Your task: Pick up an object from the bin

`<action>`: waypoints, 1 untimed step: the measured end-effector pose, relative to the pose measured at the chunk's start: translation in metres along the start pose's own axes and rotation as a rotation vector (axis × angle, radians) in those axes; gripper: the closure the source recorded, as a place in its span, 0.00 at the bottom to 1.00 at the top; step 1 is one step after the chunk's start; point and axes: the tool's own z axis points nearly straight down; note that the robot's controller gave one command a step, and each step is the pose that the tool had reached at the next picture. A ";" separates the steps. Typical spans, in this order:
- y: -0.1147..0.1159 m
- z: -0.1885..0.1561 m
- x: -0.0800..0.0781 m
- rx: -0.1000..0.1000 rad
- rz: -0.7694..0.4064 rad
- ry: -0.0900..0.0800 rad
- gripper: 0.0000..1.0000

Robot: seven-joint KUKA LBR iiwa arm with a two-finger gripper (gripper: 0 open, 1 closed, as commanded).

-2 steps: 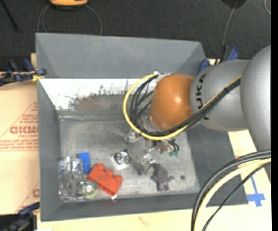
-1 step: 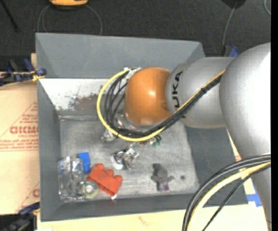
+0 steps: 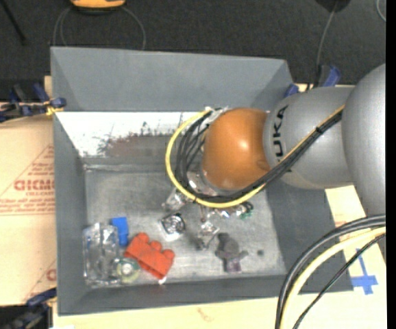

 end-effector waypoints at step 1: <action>0.000 -0.002 -0.003 0.001 0.000 -0.002 1.00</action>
Offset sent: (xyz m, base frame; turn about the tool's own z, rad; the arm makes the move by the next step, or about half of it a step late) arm 0.0000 0.0000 0.0000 0.0000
